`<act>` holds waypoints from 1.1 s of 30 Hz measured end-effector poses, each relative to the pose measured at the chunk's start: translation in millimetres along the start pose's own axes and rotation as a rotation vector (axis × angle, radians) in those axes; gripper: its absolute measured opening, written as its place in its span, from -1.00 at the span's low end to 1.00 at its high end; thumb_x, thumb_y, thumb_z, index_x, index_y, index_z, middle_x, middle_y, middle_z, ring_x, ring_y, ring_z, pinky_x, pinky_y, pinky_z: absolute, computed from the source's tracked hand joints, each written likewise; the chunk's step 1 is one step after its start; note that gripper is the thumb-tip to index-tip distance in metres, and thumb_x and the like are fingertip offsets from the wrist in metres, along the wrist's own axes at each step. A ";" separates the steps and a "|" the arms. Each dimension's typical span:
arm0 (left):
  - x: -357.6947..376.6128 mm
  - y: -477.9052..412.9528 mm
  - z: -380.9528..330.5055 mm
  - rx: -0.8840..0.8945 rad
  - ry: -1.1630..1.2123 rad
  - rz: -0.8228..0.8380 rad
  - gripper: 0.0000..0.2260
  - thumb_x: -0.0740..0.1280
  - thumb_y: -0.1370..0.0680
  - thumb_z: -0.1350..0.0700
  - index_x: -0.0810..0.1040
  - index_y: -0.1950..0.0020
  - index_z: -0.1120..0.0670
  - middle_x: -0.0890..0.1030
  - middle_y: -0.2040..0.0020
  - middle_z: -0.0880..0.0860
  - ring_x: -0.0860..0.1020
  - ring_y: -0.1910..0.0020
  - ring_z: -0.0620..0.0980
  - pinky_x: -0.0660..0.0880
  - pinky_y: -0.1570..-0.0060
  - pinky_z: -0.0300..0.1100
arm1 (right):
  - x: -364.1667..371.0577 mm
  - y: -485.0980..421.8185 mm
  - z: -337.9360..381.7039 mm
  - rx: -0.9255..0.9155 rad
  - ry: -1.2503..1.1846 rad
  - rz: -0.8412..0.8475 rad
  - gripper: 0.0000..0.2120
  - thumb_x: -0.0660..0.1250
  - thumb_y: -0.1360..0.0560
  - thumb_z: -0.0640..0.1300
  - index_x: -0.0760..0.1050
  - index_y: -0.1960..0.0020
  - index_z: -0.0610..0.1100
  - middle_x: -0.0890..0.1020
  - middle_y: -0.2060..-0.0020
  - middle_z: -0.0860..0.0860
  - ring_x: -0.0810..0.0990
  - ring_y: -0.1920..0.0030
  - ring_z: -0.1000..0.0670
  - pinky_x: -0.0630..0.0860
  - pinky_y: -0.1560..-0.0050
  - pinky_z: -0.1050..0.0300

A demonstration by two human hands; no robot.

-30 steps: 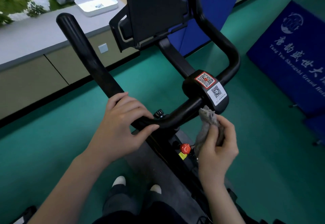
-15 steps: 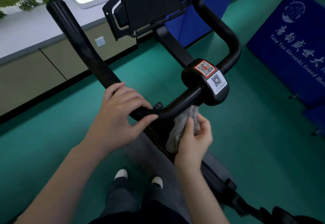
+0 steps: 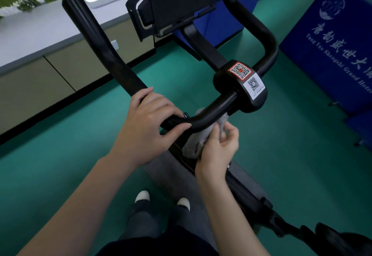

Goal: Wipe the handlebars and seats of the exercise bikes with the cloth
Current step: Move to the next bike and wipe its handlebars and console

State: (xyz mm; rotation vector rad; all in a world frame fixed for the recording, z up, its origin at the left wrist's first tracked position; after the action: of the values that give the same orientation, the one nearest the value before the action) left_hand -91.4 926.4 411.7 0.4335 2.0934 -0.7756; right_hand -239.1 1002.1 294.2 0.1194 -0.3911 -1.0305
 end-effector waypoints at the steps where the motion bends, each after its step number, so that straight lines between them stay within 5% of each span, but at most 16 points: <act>1: -0.1 0.1 -0.2 0.004 0.002 0.000 -0.75 0.28 -0.50 -0.15 0.60 0.13 0.00 0.56 0.16 -0.10 0.52 0.03 -0.06 0.10 -0.38 -0.13 | 2.4 8.8 -4.3 0.016 -0.012 0.016 -0.87 0.18 -0.60 -0.31 0.39 0.05 -0.11 0.62 0.24 -0.07 0.60 0.24 0.06 0.55 0.19 0.20; 9: -1.2 1.0 0.0 0.106 0.028 0.083 -0.74 0.26 -0.53 -0.12 0.62 0.02 0.02 0.59 0.08 -0.11 0.53 -0.05 -0.08 0.10 -0.39 -0.13 | 5.9 50.9 -9.2 -0.009 0.103 0.109 -0.87 0.23 -0.56 -0.33 0.45 0.10 -0.15 0.63 0.37 0.04 0.58 0.33 0.13 0.51 0.30 0.29; 17: -15.0 2.3 0.4 0.209 0.092 0.110 -0.79 0.32 -0.54 -0.02 0.62 -0.06 0.06 0.59 0.02 -0.06 0.53 -0.05 -0.05 0.21 -0.37 -0.06 | -16.5 73.9 55.4 -0.429 0.338 -0.028 -0.78 0.27 -0.54 -0.36 0.46 0.07 -0.04 0.58 0.20 0.03 0.56 0.18 0.14 0.51 0.12 0.29; 22: -35.2 9.1 9.9 0.249 0.099 0.078 -0.78 0.33 -0.54 0.03 0.62 -0.09 0.11 0.59 -0.05 -0.01 0.53 -0.09 -0.01 0.28 -0.31 -0.08 | 1.3 86.8 80.9 -0.559 0.383 0.011 -0.87 0.26 -0.54 -0.36 0.45 0.01 -0.15 0.57 0.17 0.04 0.56 0.16 0.16 0.49 0.10 0.32; 27: -62.3 29.7 37.4 0.131 0.046 0.027 -0.75 0.26 -0.55 0.00 0.61 -0.09 0.11 0.59 -0.09 0.00 0.52 -0.12 0.00 0.30 -0.22 -0.12 | 37.7 101.3 87.2 -0.621 0.414 0.180 -0.78 0.26 -0.54 -0.34 0.44 0.03 -0.01 0.56 0.17 0.10 0.55 0.17 0.19 0.47 0.13 0.36; 33: -77.2 80.4 69.6 -0.116 -0.091 0.022 -0.68 0.20 -0.55 -0.07 0.58 -0.16 0.08 0.58 -0.09 -0.01 0.52 -0.12 0.02 0.36 -0.17 -0.03 | 75.8 122.2 64.6 -0.596 0.433 0.535 -0.87 0.27 -0.51 -0.25 0.47 -0.01 -0.07 0.58 0.14 0.13 0.57 0.13 0.19 0.45 0.11 0.39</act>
State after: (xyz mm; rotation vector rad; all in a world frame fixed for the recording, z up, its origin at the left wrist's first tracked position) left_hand 39.5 938.2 412.5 0.3506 2.0330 -0.6458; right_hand -129.8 1005.9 407.7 -0.2843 0.2792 -0.5329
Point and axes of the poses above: each hand's wrist, its own y-axis away from the middle knuckle, its own x-axis out of the palm, z = x × y, the point moved 10 cm from there along -y, towards the middle knuckle
